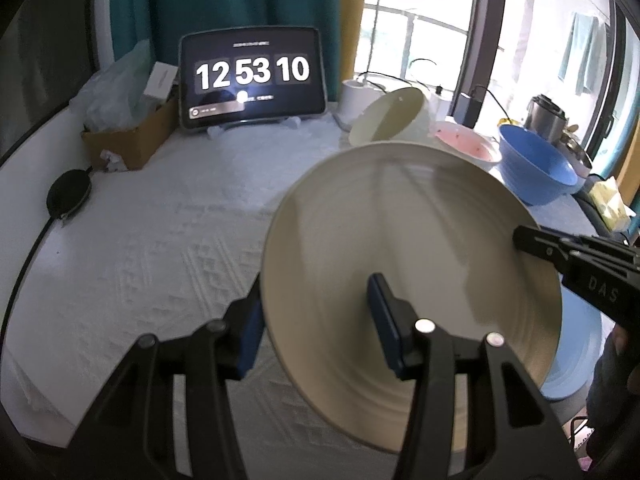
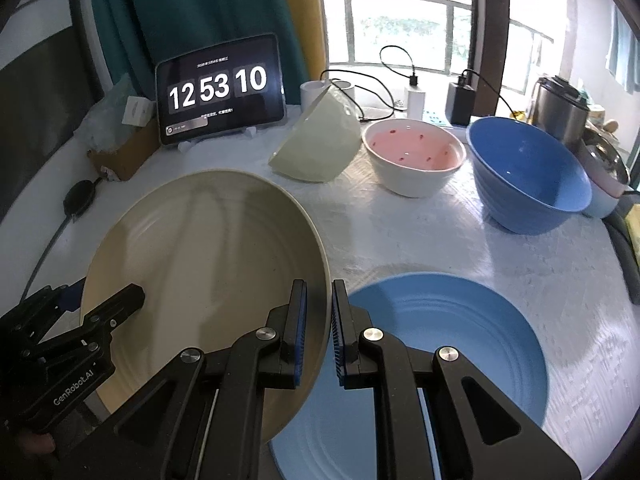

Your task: Organize plates and bowls

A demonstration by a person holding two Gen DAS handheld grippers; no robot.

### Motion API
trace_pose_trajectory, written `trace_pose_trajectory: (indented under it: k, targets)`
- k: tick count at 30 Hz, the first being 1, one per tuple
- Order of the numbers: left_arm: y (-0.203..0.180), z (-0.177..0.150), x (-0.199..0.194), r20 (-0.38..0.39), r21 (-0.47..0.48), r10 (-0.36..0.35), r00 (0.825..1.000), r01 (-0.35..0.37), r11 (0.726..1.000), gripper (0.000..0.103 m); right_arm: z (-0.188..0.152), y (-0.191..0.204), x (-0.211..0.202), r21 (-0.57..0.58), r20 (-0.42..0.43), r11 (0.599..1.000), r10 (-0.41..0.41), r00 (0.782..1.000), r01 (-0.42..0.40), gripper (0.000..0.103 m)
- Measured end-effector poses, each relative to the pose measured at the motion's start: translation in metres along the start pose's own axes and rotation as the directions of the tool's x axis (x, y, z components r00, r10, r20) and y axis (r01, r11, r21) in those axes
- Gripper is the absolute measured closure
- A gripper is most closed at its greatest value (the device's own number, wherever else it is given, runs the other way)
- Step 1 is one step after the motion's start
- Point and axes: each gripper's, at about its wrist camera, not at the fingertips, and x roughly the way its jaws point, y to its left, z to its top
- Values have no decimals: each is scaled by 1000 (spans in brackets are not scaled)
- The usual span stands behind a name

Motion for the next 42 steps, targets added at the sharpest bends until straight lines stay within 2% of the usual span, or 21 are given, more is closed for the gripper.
trace_pose_trajectory:
  k: [22,42]
  targets:
    - [-69,-5,-9,-11,115,-34,999,35,993,53,-26,-63,-32,112,38,994,-16,999,12,90]
    - [-135,-20,-3,-59,231,-73,996,85,969,53,-57,-124,-49,214,36,976,-58,998,49,90]
